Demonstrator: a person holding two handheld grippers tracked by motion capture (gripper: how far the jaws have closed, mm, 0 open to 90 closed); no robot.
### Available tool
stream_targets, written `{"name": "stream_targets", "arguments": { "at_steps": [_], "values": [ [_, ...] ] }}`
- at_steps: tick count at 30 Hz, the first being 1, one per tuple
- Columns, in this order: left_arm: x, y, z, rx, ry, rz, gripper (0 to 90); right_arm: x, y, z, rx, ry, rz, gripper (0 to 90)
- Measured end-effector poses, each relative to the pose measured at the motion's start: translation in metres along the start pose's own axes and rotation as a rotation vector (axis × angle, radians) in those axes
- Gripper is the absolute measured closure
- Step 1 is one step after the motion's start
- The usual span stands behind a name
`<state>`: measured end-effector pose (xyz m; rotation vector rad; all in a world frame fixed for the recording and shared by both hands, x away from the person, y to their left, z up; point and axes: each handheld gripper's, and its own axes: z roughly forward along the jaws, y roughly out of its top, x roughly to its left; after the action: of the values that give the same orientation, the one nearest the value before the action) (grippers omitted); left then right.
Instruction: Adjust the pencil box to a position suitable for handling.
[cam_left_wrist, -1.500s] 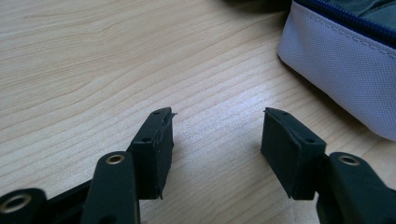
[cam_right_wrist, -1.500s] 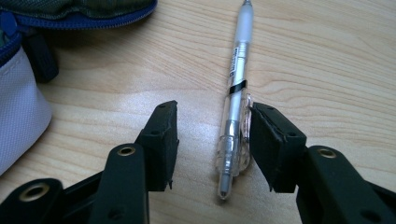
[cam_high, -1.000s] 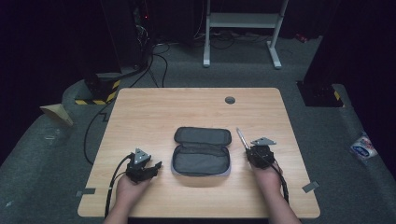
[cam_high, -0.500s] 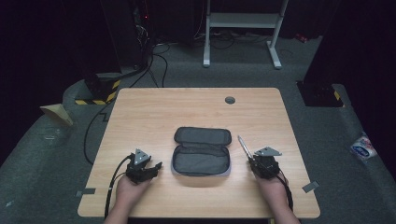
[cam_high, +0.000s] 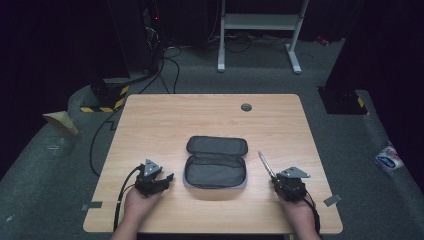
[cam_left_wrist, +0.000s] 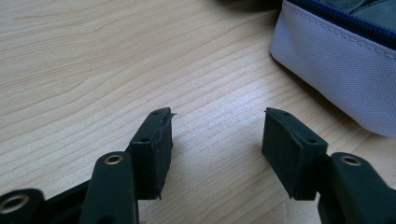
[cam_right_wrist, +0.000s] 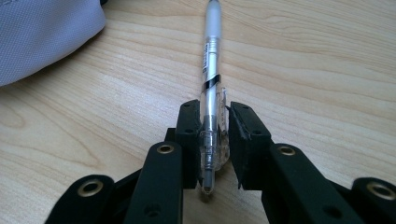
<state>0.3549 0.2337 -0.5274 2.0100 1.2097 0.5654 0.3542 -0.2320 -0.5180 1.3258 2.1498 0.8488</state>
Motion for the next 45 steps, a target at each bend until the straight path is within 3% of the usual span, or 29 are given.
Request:
{"name": "stream_targets", "arguments": {
  "at_steps": [5,7,13,17,22,28,36,45],
  "values": [
    [0.000,0.000,0.000,0.000,0.004,0.005,42.8,-0.001,0.000,0.000,0.002,-0.001,0.000,72.2],
    [0.000,-0.001,-0.001,0.000,0.004,0.004,42.6,-0.001,0.001,0.000,0.007,0.004,-0.001,67.2],
    [-0.002,-0.002,-0.003,-0.001,0.005,0.008,42.0,-0.003,0.012,0.000,-0.029,0.023,0.013,63.6],
    [-0.001,-0.002,-0.002,0.002,-0.001,0.003,41.8,-0.003,0.028,0.012,0.005,0.039,0.006,69.1],
    [-0.001,-0.002,-0.002,0.001,-0.003,-0.001,41.8,-0.007,0.034,0.029,0.050,0.042,0.014,72.8],
    [0.000,-0.002,-0.002,0.001,-0.004,0.004,41.9,-0.009,0.040,0.030,0.080,0.043,-0.008,78.5],
    [-0.001,-0.002,-0.002,0.001,-0.008,0.009,41.9,-0.012,0.049,0.020,0.032,0.026,-0.019,78.4],
    [-0.001,-0.002,-0.002,0.000,-0.008,0.009,42.0,-0.008,0.054,0.019,0.032,0.022,-0.034,78.3]
  ]
}}
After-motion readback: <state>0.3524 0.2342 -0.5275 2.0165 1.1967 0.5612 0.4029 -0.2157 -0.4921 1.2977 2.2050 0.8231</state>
